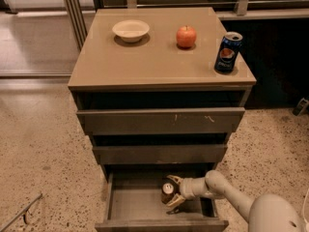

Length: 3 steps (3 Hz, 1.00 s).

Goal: Pick orange can from bottom drawer and place on counter

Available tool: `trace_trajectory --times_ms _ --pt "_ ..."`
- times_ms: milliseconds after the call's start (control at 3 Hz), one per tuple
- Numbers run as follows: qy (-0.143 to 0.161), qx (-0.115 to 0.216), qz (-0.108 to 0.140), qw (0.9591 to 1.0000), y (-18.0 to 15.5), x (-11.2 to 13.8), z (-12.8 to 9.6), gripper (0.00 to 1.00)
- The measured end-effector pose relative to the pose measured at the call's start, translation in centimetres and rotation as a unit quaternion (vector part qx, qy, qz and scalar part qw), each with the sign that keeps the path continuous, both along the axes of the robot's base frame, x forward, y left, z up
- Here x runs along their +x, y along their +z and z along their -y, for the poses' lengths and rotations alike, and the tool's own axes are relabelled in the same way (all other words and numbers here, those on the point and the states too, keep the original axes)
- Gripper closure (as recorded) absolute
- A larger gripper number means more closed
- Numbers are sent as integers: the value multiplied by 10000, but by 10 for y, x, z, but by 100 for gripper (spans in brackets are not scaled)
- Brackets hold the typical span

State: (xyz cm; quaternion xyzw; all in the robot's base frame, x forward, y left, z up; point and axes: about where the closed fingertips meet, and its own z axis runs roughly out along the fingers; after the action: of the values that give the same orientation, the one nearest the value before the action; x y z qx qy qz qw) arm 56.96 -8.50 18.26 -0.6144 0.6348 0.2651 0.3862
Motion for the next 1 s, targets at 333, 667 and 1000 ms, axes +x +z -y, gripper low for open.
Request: trace_trajectory --times_ms 333,667,1000 --pt "2 -1 2 10000 0 1 0 41" --pt "2 -1 1 10000 0 1 0 64" --pt "2 0 1 10000 0 1 0 88"
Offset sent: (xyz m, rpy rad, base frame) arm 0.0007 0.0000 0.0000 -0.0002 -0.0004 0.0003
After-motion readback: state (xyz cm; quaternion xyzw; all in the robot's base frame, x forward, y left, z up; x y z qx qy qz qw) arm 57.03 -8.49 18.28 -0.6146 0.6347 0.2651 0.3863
